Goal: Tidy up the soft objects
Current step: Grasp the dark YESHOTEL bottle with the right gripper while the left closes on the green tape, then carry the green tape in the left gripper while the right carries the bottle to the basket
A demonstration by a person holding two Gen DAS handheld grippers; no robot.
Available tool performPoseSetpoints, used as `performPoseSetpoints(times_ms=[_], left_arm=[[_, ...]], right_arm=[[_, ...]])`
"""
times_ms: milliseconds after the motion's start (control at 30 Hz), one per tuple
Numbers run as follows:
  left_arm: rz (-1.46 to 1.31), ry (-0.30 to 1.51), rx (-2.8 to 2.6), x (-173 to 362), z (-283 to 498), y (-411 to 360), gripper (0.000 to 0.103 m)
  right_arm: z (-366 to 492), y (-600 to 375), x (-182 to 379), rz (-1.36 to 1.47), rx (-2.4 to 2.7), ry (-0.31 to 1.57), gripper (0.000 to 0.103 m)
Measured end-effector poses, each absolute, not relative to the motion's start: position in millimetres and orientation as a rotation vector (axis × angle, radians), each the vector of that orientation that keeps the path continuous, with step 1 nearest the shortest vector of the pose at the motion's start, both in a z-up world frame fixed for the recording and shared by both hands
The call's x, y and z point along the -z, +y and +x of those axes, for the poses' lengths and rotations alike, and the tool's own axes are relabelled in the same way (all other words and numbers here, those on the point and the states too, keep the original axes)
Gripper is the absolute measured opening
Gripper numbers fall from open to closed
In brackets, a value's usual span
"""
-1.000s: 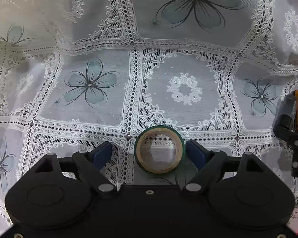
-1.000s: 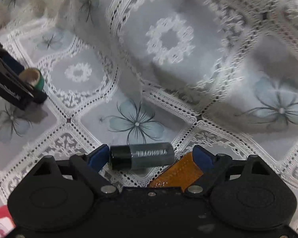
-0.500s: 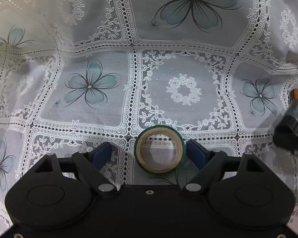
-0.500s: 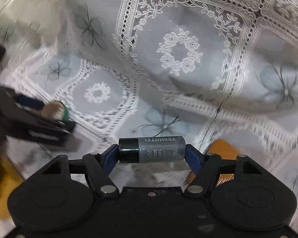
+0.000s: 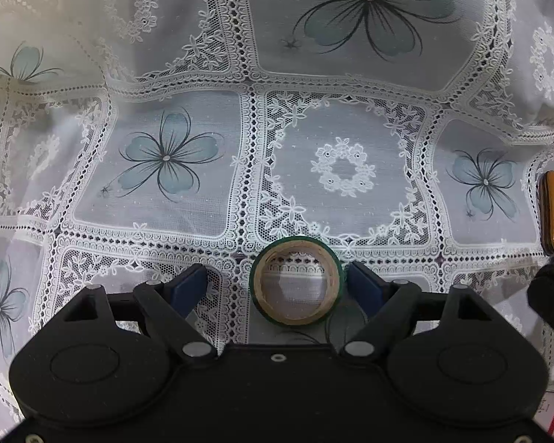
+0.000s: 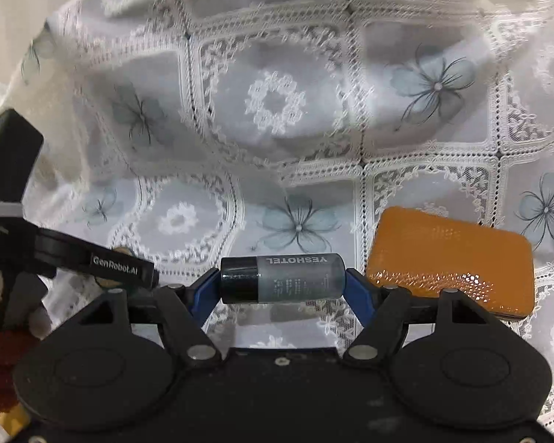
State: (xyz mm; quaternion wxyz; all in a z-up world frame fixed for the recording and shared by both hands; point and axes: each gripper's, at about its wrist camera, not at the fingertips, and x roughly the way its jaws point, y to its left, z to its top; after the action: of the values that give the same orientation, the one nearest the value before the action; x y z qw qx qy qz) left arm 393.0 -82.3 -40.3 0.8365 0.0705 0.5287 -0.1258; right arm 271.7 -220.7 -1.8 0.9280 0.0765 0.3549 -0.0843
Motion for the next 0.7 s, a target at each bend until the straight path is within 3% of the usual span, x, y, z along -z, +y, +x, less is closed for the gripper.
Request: performPoseSetpoints(times_ms=[300,367,400,700], left_arm=[[0.147,1.076,0.250,36,389,-78,0.073],[0.153,1.044,0.258,30,385,-77,0.052],[0.151,1.030,0.266,27,384,-77,0.047],[0.085,1.027,0.189,3,381,-44,0.047]], right_arm=[[275,-236,9,0.239,0.182,0.741,0.071],[276,-236,10,0.238,0.177,0.739,0.071],[276,-235,10,0.233,0.180,0.738,0.071],[277,-233,9,0.224,0.183,0.760,0.071]])
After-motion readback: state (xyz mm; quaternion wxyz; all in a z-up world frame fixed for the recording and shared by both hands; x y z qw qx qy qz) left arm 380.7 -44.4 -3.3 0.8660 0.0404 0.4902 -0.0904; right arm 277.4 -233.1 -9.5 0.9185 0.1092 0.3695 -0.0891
